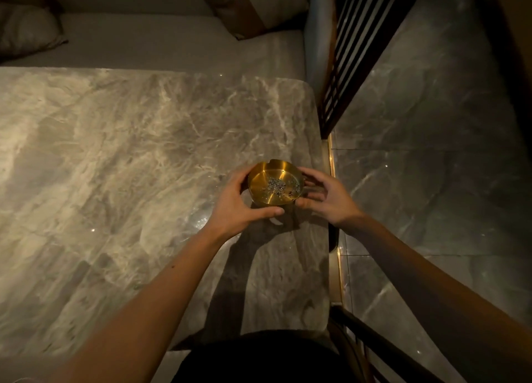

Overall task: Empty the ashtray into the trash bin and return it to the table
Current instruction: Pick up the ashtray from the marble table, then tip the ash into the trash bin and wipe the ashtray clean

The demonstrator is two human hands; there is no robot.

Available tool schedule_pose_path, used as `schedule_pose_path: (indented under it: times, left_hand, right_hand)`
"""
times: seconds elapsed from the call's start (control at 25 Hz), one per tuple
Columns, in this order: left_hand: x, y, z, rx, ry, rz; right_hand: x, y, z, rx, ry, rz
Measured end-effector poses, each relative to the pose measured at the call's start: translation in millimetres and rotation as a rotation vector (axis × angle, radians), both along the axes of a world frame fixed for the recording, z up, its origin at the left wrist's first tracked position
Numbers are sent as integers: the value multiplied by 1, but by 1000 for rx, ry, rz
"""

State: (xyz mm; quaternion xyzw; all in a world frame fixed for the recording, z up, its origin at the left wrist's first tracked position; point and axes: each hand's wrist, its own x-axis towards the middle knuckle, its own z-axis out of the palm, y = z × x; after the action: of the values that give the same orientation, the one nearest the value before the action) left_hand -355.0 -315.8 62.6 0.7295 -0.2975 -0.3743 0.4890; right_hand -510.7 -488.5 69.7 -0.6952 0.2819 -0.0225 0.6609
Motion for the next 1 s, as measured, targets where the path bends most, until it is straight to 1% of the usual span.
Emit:
schedule_pose_path:
  times: [0.12, 0.32, 0.4, 0.52, 0.6, 0.84, 1.0]
  left_hand:
    - [-9, -16, -5, -4, 45, -34]
    - [-25, -37, -22, -3, 119, -73]
    - [-31, -44, -33, 16, 136, -99]
    - [-45, -51, -43, 54, 164, -126]
    - [-62, -60, -45, 75, 177, -105]
    - [-139, -113, -54, 100, 177, 58]
    - [-188, -151, -72, 127, 224, 121]
  right_hand:
    - [-19, -6, -7, 52, -7, -91]
    - [-45, -3, -22, 234, -40, -262]
    - [-53, -3, -29, 266, -51, -328]
    - [-69, -5, -40, 286, -49, -364]
    - [-83, -13, -46, 302, -52, -367]
    - [-136, -68, -70, 371, -79, -348]
    - [-175, -102, -92, 436, -77, -376]
